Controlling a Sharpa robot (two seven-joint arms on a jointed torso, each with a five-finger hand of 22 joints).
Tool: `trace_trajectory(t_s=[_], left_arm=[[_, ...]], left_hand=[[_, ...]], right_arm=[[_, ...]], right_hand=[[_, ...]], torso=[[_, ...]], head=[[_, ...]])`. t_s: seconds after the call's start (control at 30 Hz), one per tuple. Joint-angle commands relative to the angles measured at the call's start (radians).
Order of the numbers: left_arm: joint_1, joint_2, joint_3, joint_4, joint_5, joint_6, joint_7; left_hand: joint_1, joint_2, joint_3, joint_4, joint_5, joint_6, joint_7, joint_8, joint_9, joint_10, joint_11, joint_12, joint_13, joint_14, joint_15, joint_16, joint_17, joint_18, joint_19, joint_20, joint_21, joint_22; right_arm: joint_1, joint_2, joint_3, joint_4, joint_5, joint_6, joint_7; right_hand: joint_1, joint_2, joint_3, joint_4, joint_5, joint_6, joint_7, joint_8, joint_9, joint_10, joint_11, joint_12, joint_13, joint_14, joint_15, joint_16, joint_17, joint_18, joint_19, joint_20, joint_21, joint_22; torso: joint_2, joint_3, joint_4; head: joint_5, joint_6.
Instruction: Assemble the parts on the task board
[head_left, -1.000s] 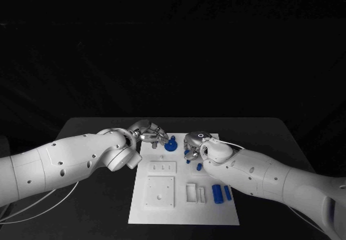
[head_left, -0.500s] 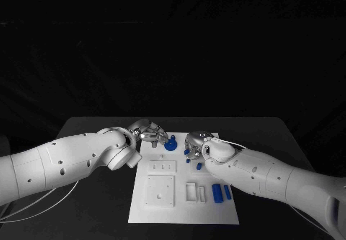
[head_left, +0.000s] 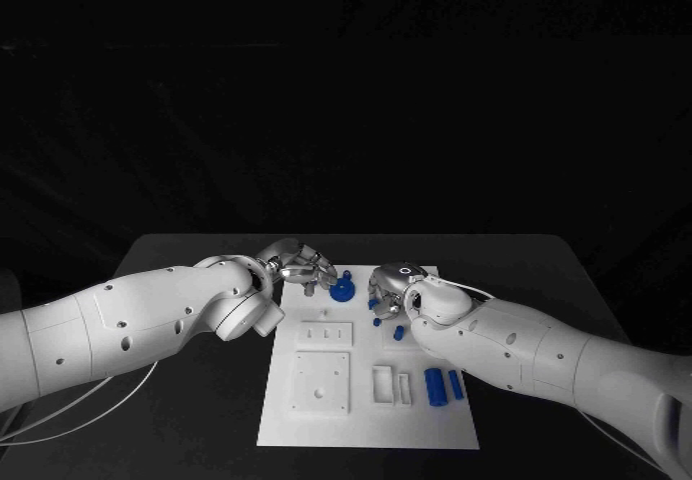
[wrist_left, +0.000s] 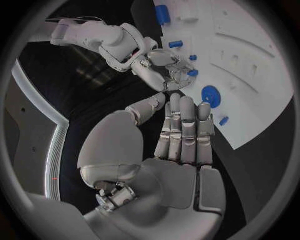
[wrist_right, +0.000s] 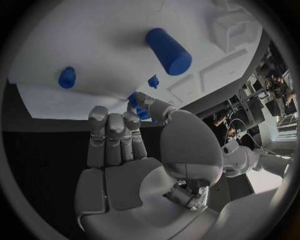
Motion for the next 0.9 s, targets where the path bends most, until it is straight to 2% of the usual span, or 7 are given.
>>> trace_trajectory(t_s=[0.03, 0.23, 0.27, 0.3, 0.43, 0.57, 0.9], left_arm=[[0.002, 0.001, 0.001, 0.002, 0.007, 0.011, 0.008], [0.002, 0.002, 0.001, 0.001, 0.007, 0.012, 0.006], [0.002, 0.002, 0.001, 0.001, 0.007, 0.014, 0.005], [0.002, 0.002, 0.001, 0.001, 0.007, 0.014, 0.004], [0.002, 0.002, 0.001, 0.000, 0.007, 0.014, 0.004], [0.002, 0.001, 0.001, 0.001, 0.005, 0.012, 0.001], [0.002, 0.000, 0.001, -0.002, 0.004, 0.008, 0.004]], left_hand=[[0.001, -0.003, 0.001, 0.007, -0.005, -0.005, 0.003, 0.006, -0.001, 0.003, 0.004, -0.004, 0.000, 0.005, 0.000, -0.004, 0.002, 0.002, -0.001, -0.072, -0.005, 0.001], [0.001, -0.003, 0.000, 0.007, -0.005, -0.006, 0.003, 0.006, -0.002, 0.002, 0.004, -0.004, 0.000, 0.005, 0.001, -0.005, 0.002, 0.001, -0.001, -0.072, -0.005, 0.002], [0.001, -0.003, 0.000, 0.007, -0.005, -0.006, 0.003, 0.006, -0.002, 0.002, 0.004, -0.004, 0.000, 0.005, 0.001, -0.005, 0.002, 0.001, -0.001, -0.072, -0.005, 0.002], [0.001, -0.003, 0.000, 0.007, -0.005, -0.006, 0.003, 0.006, -0.002, 0.002, 0.004, -0.004, 0.000, 0.005, 0.001, -0.005, 0.002, 0.001, -0.001, -0.072, -0.005, 0.002], [0.002, -0.003, 0.000, 0.007, -0.005, -0.006, 0.003, 0.006, -0.002, 0.002, 0.004, -0.004, 0.000, 0.005, 0.001, -0.005, 0.002, 0.002, -0.001, -0.072, -0.006, 0.002], [0.003, -0.003, 0.001, 0.006, -0.005, -0.006, 0.003, 0.007, -0.003, 0.002, 0.004, -0.004, 0.000, 0.004, 0.001, -0.005, 0.002, 0.002, -0.001, -0.072, -0.006, 0.002], [0.006, -0.002, 0.001, 0.005, -0.005, -0.007, 0.003, 0.007, -0.003, 0.002, 0.004, -0.005, 0.000, 0.004, 0.001, -0.005, 0.002, 0.002, -0.002, -0.072, -0.006, 0.003]], right_arm=[[0.000, -0.001, 0.000, 0.002, 0.003, -0.005, 0.011], [0.000, -0.002, 0.000, 0.002, 0.000, 0.002, 0.013], [0.000, -0.003, 0.000, 0.002, -0.003, 0.003, 0.013], [0.000, -0.003, 0.000, 0.002, -0.005, 0.004, 0.013], [0.000, -0.004, 0.000, 0.004, -0.005, 0.000, 0.025], [0.000, -0.006, 0.000, 0.006, -0.008, -0.003, 0.028], [0.000, -0.020, 0.000, 0.019, 0.074, -0.084, 0.049]], right_hand=[[-0.016, -0.001, -0.001, 0.013, -0.003, 0.012, 0.006, 0.006, 0.002, 0.007, -0.004, -0.005, 0.000, 0.004, -0.007, 0.004, -0.002, 0.062, 0.009, 0.002, 0.005, 0.009], [-0.020, 0.009, 0.013, 0.039, -0.003, 0.017, 0.004, 0.009, 0.003, 0.007, -0.007, -0.005, 0.000, 0.005, -0.009, 0.004, -0.003, 0.062, 0.010, -0.001, 0.006, 0.008], [-0.021, 0.023, 0.026, 0.054, -0.003, 0.023, 0.002, 0.012, 0.004, 0.008, -0.009, -0.006, 0.001, 0.005, -0.011, 0.004, -0.003, 0.062, 0.010, -0.002, 0.005, 0.008], [-0.020, 0.026, 0.033, 0.058, -0.004, 0.025, 0.001, 0.013, 0.004, 0.008, -0.010, -0.005, 0.001, 0.005, -0.012, 0.005, -0.003, 0.062, 0.010, -0.002, 0.005, 0.008], [-0.015, 0.045, 0.048, 0.064, -0.004, 0.034, -0.003, 0.019, 0.007, 0.010, -0.013, -0.004, 0.002, 0.006, -0.015, 0.006, -0.003, 0.062, 0.010, -0.004, 0.007, 0.009], [-0.016, 0.053, 0.054, 0.062, -0.004, 0.045, -0.008, 0.027, 0.010, 0.015, -0.018, -0.001, 0.003, 0.010, -0.018, 0.009, -0.003, 0.062, 0.012, -0.005, 0.011, 0.010], [-0.019, 0.060, 0.068, 0.049, -0.004, 0.058, -0.014, 0.035, 0.014, 0.028, -0.024, 0.002, 0.005, 0.017, -0.024, 0.013, -0.004, 0.062, 0.017, -0.007, 0.018, 0.012]], torso=[[0.000, -0.0002, -0.0001], [0.000, -0.0004, 0.0000], [0.000, -0.0005, 0.0003], [0.000, -0.0005, 0.0003], [0.000, -0.0001, 0.0007], [0.000, 0.0000, 0.0007], [0.000, -0.0003, 0.0007]], head=[[0.000, -0.001], [0.000, -0.001], [0.000, -0.001], [0.000, -0.001], [0.000, -0.003], [0.001, -0.003], [0.001, -0.003]])
